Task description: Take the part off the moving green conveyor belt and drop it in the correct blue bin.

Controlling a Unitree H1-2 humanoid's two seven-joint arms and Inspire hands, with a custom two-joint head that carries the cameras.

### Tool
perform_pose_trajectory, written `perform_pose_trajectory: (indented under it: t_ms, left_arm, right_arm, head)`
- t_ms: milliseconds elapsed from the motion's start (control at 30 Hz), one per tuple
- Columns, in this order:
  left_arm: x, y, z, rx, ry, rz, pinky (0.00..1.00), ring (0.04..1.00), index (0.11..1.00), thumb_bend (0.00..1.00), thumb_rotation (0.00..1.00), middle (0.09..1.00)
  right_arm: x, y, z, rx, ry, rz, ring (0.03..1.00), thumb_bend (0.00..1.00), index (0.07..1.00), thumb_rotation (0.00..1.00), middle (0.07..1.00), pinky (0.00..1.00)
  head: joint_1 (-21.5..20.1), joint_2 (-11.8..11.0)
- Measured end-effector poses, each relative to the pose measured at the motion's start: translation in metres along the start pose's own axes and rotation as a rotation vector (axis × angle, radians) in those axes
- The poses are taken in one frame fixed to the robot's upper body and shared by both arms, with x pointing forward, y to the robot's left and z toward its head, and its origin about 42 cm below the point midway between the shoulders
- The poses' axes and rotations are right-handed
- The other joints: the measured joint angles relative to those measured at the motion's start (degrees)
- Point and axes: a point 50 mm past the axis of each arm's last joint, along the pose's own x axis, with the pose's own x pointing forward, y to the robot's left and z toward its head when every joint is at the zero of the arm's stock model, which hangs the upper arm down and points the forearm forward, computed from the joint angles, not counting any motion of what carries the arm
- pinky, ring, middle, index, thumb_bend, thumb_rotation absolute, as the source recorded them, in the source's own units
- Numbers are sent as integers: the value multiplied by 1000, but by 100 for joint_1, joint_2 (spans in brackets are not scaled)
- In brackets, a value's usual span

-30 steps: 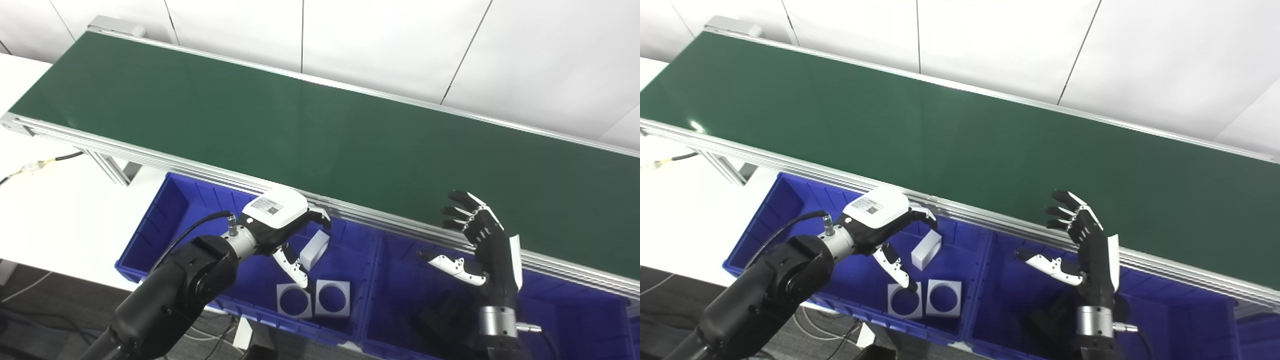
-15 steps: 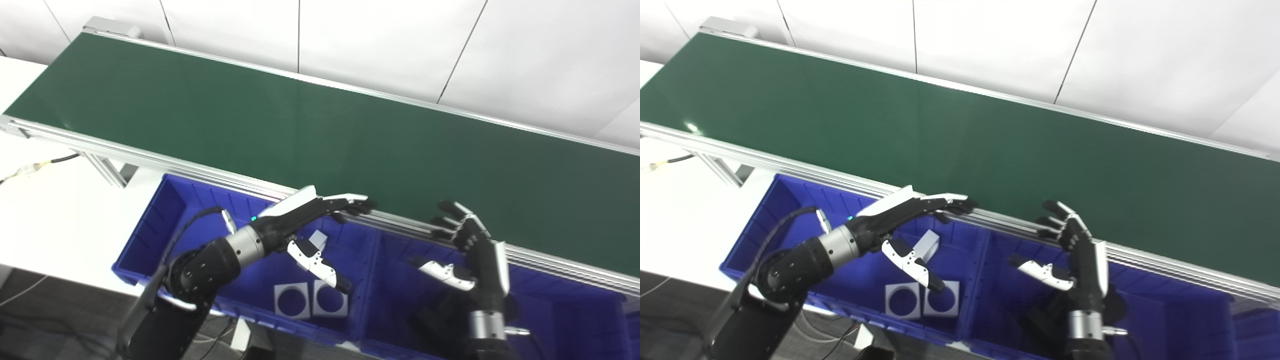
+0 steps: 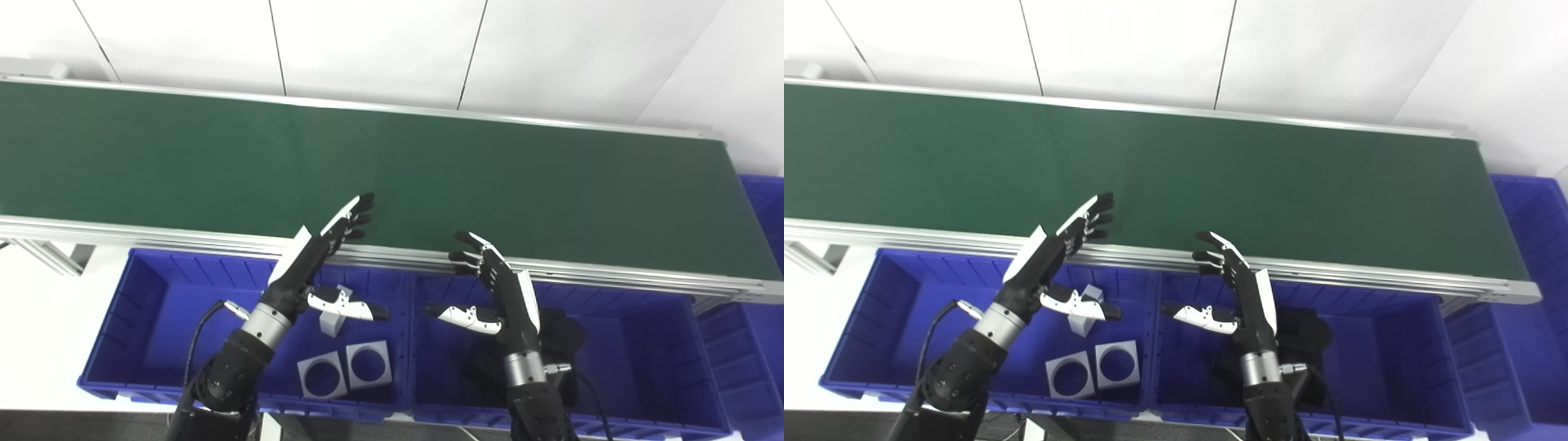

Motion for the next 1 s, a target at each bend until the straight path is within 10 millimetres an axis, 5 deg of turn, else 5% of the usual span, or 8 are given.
perform_pose_trajectory:
  t_ms: [500, 633, 1000]
  left_arm:
    - [1, -7, -16, 36, 16, 4, 804, 914, 945, 989, 168, 939]
    - [2, -7, -16, 62, 19, 17, 725, 898, 896, 999, 172, 932]
    - [6, -20, -15, 142, 22, 4, 796, 858, 836, 1000, 217, 871]
  right_arm:
    - [-3, -3, -3, -12, 6, 15, 756, 933, 790, 323, 859, 649]
    - [-4, -4, -4, -4, 9, 14, 759, 930, 788, 319, 862, 660]
    - [-7, -29, -6, -23, 9, 25, 753, 899, 800, 295, 863, 656]
  head:
    - [668, -70]
    - [964, -53]
    - [1827, 79]
